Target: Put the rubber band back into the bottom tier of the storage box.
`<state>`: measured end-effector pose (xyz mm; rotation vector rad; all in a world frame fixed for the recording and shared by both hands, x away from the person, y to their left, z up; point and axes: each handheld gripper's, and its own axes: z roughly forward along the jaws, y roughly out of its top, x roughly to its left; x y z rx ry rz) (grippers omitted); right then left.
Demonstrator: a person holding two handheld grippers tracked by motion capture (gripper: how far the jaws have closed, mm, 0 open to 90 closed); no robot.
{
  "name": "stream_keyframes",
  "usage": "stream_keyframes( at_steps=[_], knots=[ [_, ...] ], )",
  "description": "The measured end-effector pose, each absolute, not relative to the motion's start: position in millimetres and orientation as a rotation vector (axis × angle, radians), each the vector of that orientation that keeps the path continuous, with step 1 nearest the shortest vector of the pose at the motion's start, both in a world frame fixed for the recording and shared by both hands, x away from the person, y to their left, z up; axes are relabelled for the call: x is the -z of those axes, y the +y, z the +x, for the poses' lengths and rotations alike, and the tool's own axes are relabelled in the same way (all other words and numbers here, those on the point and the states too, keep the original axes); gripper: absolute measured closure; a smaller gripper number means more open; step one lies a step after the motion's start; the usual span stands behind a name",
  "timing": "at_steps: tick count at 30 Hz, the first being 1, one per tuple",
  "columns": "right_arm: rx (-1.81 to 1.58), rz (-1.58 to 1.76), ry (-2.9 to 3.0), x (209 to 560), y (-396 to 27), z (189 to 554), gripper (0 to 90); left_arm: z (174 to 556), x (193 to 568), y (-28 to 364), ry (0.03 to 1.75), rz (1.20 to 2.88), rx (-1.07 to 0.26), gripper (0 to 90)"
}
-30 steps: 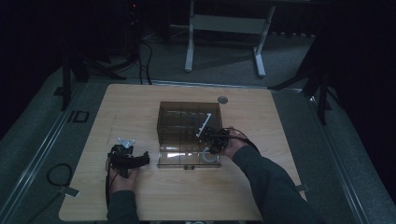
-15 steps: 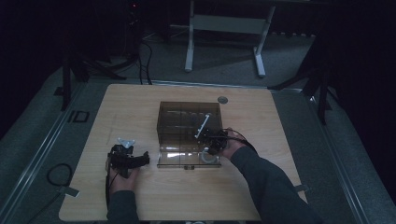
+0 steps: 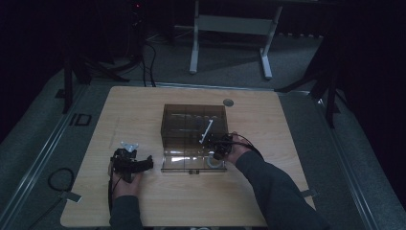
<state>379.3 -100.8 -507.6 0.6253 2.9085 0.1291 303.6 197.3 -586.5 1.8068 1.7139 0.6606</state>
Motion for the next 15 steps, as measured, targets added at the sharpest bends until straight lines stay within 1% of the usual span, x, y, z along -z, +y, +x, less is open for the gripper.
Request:
stream_keyframes(
  at_steps=[15],
  knots=[
    [-0.105, 0.615, 2.916, 512.8, -98.7, 377.9, 81.7, 303.6, 586.5, 197.3, 1.714, 1.807, -0.661, 3.9]
  ],
)
